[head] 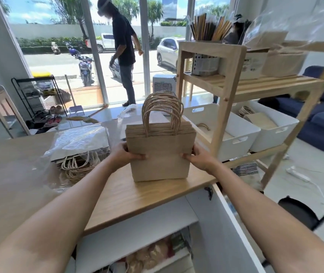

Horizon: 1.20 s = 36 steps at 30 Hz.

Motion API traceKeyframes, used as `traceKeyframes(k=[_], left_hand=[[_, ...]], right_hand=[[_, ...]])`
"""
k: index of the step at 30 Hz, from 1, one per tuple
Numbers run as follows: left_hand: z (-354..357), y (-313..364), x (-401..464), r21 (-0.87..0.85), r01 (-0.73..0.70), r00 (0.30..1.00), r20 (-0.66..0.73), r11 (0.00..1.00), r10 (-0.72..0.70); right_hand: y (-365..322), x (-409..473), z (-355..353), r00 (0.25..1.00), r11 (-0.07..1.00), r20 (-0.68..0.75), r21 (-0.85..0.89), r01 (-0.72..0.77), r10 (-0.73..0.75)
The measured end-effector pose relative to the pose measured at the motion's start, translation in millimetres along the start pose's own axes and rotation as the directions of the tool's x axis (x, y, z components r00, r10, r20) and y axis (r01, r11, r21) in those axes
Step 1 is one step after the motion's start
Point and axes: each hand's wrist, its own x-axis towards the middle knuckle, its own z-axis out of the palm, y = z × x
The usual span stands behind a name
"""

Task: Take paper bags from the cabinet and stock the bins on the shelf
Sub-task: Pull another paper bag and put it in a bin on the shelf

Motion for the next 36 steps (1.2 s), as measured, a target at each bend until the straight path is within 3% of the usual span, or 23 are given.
traceKeyframes(k=[3, 7, 12, 18, 24, 28, 32, 36], left_hand=[[25, 20, 4, 0.043, -0.106, 0.991, 0.089, 0.993, 0.101], [82, 46, 12, 0.142, -0.222, 0.948, 0.262, 0.965, 0.179], [183, 84, 4, 0.163, -0.354, 0.851, 0.463, 0.921, 0.246], [262, 121, 1, 0.071, -0.136, 0.787, 0.613, 0.988, 0.064], [327, 132, 33, 0.033, 0.108, 0.78, 0.617, 0.994, -0.106], [365, 148, 62, -0.031, 0.227, 0.798, 0.579, 0.973, -0.167], [381, 173, 101, -0.049, 0.252, 0.83, 0.524, 0.966, -0.19], [378, 184, 138, -0.157, 0.314, 0.901, 0.36, 0.936, -0.242]], right_hand=[[4, -26, -26, 0.994, 1.0, -0.107, -0.02, 0.014, -0.016], [20, -83, -74, 0.97, 0.997, -0.234, 0.001, -0.071, 0.069], [45, -161, -140, 0.894, 0.979, -0.401, 0.111, -0.169, 0.2], [69, -194, -194, 0.766, 0.911, -0.53, 0.371, -0.177, 0.365], [107, -166, -251, 0.687, 0.86, -0.547, 0.451, -0.238, 0.477], [125, -126, -295, 0.679, 0.824, -0.509, 0.498, -0.269, 0.53], [125, -76, -335, 0.683, 0.761, -0.424, 0.571, -0.309, 0.595], [110, -14, -364, 0.725, 0.75, -0.329, 0.54, -0.382, 0.606]])
